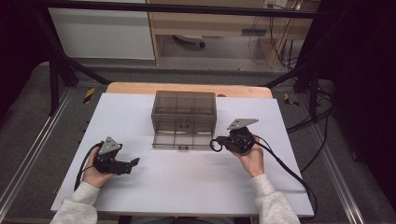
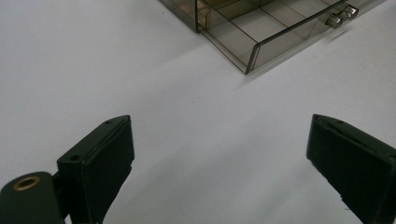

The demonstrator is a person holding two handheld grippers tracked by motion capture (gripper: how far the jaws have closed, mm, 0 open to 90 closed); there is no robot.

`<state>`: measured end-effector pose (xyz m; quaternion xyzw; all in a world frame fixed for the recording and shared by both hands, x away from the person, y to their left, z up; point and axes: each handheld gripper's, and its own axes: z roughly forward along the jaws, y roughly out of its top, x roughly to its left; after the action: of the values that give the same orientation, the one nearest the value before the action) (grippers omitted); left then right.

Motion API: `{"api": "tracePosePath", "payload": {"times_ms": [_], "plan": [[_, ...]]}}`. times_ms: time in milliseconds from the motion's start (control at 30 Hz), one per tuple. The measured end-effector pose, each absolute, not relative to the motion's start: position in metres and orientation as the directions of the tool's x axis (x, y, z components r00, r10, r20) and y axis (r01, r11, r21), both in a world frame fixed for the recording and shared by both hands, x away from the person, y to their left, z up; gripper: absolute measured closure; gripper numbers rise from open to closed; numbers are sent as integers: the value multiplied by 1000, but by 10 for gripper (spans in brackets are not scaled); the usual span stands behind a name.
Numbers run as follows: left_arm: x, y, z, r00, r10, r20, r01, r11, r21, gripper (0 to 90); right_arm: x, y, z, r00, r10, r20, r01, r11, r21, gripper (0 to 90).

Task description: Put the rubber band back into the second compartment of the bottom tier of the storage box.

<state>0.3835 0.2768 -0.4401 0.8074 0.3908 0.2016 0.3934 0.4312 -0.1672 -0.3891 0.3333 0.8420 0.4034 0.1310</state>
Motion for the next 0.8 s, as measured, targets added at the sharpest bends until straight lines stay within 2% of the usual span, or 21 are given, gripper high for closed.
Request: {"api": "tracePosePath", "payload": {"times_ms": [800], "plan": [[383,277,-440,613,790,17,473,-384,793,73,438,-142,-384,-768,638,54,434,457,776,863]]}}
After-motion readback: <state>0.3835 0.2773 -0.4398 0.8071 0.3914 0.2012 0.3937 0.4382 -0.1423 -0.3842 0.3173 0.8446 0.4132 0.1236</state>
